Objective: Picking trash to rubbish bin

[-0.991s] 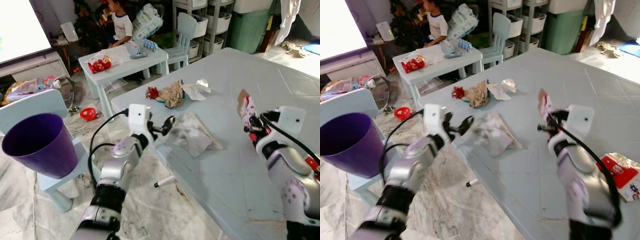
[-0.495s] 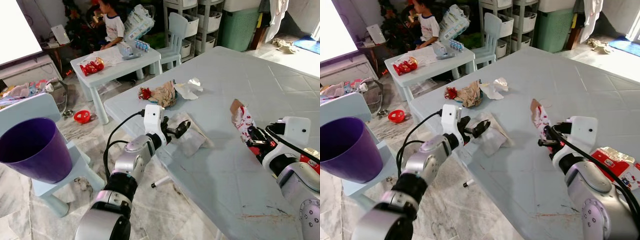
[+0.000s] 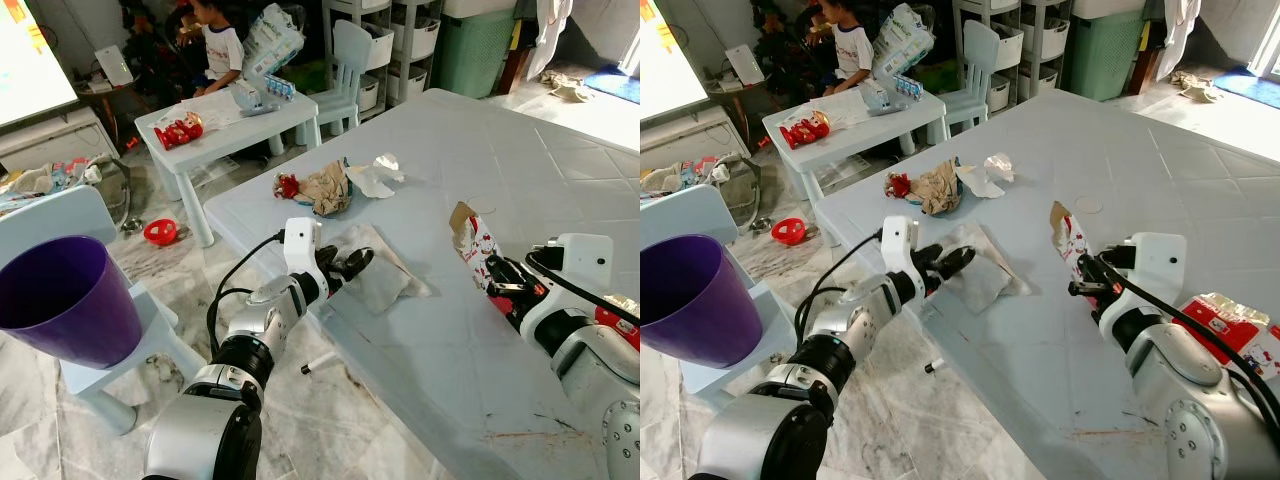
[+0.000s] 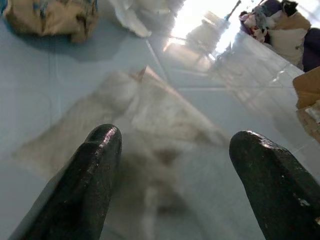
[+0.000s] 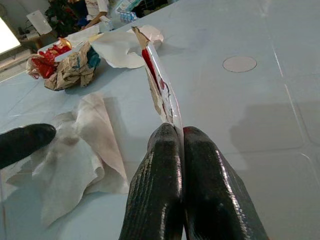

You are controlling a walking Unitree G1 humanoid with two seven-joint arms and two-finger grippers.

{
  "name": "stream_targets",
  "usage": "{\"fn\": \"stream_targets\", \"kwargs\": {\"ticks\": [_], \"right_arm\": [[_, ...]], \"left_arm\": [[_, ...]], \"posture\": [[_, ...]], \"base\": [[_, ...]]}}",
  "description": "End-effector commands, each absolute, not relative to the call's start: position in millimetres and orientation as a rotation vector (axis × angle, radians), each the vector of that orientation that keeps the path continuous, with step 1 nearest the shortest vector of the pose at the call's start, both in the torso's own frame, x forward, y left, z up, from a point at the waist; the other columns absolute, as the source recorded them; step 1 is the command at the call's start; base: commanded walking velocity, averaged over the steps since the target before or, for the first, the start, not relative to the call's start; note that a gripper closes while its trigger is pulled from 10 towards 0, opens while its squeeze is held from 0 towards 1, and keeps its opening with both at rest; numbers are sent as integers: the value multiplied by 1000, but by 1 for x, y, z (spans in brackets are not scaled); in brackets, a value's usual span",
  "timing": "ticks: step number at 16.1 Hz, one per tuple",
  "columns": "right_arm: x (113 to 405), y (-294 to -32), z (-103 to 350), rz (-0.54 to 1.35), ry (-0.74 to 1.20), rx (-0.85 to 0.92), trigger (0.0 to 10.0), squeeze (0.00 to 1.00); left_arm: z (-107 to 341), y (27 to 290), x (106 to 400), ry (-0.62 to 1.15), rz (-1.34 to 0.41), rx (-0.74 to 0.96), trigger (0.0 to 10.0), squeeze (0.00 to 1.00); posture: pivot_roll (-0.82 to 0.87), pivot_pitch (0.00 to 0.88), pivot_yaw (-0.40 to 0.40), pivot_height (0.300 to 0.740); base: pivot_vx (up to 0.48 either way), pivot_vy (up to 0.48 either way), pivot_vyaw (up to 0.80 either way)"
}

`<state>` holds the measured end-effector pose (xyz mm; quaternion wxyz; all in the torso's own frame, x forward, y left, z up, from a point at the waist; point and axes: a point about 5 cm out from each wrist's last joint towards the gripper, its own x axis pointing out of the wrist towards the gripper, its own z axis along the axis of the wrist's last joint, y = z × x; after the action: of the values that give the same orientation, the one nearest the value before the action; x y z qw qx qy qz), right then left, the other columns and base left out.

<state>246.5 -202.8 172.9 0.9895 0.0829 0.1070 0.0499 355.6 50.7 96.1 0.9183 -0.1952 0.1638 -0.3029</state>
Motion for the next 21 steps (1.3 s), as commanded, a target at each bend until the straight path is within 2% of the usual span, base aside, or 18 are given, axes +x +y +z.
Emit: {"fn": "stream_targets", "kwargs": {"ticks": [1,18,19,20,21], "right_arm": [[244,-198,176,119,209,167,0,0],[248,-193,176,144,222,178,0,0],[249,-192,175,146,221,179,0,0],[250,-192,176,147,219,180,0,0],[251,-191,176,148,215,181,0,0]], "left_arm": [[98,52,357,327,-634,-394,0,0],[96,72,364,304,-532,-373,0,0],[99,77,367,278,-479,-347,9333,1000],[101,76,367,263,-497,-375,10000,1000],[103,76,367,247,-501,-362,10000,1000]], "posture": [[-248,37,72,740],[-235,29,69,740],[-231,28,69,740],[-228,26,68,740],[-229,26,69,740]], "base": [[0,0,0],[0,0,0],[0,0,0],[0,0,0],[0,0,0]]}}
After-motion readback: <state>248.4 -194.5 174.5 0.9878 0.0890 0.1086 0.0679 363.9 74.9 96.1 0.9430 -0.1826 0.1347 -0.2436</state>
